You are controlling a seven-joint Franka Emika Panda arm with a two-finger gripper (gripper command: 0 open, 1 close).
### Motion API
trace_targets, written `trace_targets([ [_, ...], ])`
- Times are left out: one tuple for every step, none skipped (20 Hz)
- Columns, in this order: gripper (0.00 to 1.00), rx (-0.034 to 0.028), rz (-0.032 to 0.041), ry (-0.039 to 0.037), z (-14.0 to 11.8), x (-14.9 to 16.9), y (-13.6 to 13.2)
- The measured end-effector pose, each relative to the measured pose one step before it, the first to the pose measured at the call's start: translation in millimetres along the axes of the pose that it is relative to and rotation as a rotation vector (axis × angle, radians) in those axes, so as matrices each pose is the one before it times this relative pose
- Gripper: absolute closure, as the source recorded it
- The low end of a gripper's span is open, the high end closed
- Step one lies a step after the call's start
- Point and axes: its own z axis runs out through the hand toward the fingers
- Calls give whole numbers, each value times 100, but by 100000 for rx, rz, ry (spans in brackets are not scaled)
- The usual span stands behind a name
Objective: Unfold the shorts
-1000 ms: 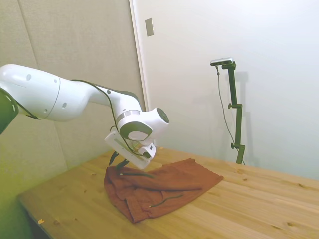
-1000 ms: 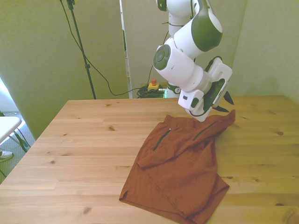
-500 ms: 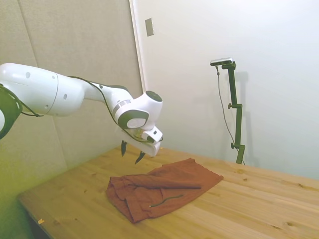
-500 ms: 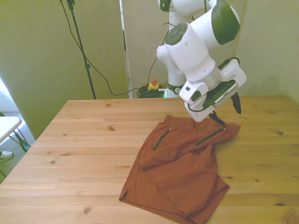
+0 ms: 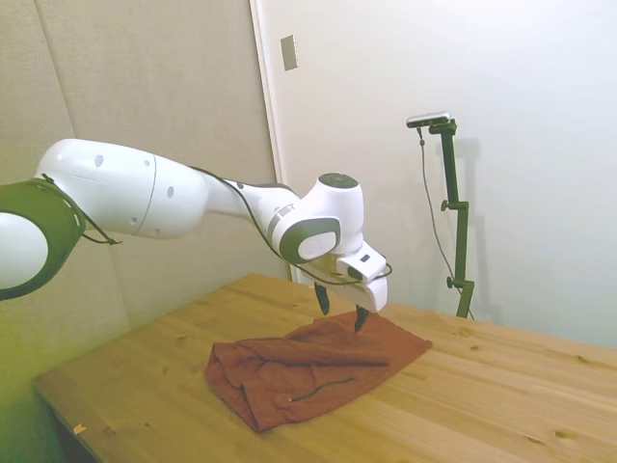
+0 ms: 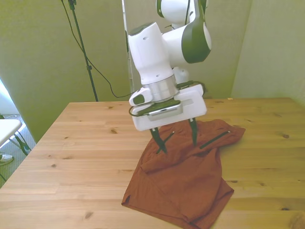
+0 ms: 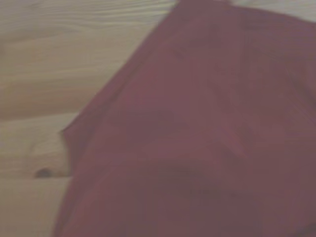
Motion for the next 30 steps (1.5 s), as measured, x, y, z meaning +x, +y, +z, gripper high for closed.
trace_targets([
  [0,-2248,3536,3163,331,498,321],
  [0,-2664,3692,2964,503,353,243],
  [0,-2883,3481,2347,505,125,150],
  [0,-3014,3408,2187,524,-19,44],
  [0,-2995,3337,2232,358,-91,-9],
  [0,-2904,3470,2468,251,-30,13],
  [0,-2826,3438,2292,137,50,47],
  [0,-2868,3619,1905,109,118,63],
  [0,-2756,3954,1070,174,114,70],
  [0,-1845,3856,-175,206,82,-46],
  [0,-861,1995,-201,262,124,-119],
  [0,-80,1094,211,225,205,-184],
  [0,252,942,78,230,280,-207],
  [0,520,683,24,146,396,-167],
  [0,432,958,-234,179,469,-121],
  [0,323,1033,-486,240,454,-48],
  [0,-67,682,-341,380,372,-16],
  [100,-264,506,-292,398,264,30],
  [100,-385,334,-215,425,177,37],
  [100,-280,157,-113,350,92,-10],
  [100,-111,-30,-10,241,4,-74],
  [100,-71,-51,-58,214,-29,-82],
  [100,106,-92,-21,165,-64,-70],
  [100,309,-201,-32,68,-133,-98],
  [100,298,-229,-166,-8,-171,-107],
  [100,374,-176,-276,-48,-171,-112],
  [100,502,-362,-253,-66,-257,-155],
  [100,490,-417,-145,-74,-260,-157],
  [100,277,-393,-225,-49,-254,-114],
  [100,191,-402,-297,-70,-281,-95],
])
